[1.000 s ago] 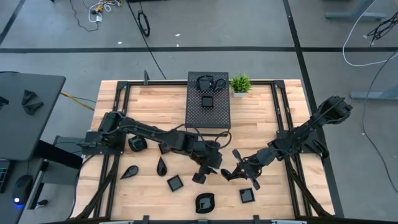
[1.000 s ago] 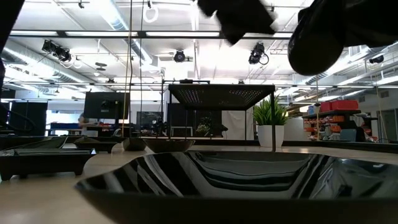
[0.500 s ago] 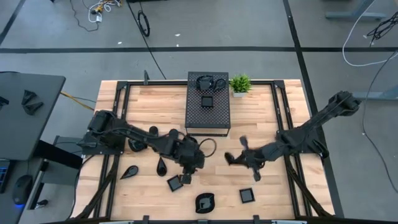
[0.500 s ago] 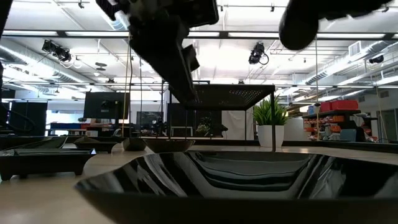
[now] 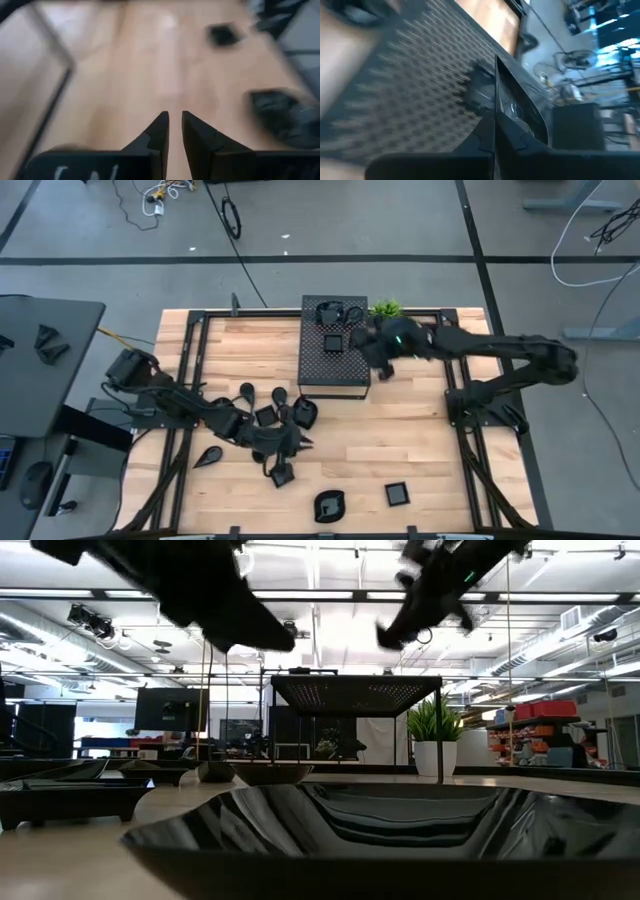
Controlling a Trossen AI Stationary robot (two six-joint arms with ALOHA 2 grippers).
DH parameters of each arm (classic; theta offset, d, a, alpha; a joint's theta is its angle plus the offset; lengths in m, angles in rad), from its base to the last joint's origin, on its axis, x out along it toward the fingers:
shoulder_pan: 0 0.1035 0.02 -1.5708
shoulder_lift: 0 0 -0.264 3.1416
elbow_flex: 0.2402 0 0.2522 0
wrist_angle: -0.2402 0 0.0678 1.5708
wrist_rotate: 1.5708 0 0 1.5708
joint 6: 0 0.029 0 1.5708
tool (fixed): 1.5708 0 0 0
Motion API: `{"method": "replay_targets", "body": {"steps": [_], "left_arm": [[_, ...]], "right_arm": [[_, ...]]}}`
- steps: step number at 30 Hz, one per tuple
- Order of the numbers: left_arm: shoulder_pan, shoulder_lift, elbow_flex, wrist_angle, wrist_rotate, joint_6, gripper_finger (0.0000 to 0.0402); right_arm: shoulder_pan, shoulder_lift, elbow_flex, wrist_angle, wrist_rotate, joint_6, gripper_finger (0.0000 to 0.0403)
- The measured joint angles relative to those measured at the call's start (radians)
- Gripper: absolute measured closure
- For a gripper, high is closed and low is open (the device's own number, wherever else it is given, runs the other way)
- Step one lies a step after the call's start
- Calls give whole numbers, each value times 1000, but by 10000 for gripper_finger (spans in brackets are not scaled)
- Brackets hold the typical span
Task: Pick & Place Mini shaped plates
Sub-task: Stack the black drop-shaped plate on top of the black drop-shaped plate on the shelf
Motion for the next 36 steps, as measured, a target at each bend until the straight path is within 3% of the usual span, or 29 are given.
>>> {"method": "replay_targets", "body": {"steps": [4,10,36], "left_arm": [[-7,-13,-13,40,-68,2,346],[-5,-10,-16,59,-65,0,346],[-1,-7,-16,74,-72,0,346]], "right_arm": [[-152,106,3,95,-65,-141,401],[-257,195,3,143,-105,-212,401],[-331,228,3,198,-144,-150,389]]}}
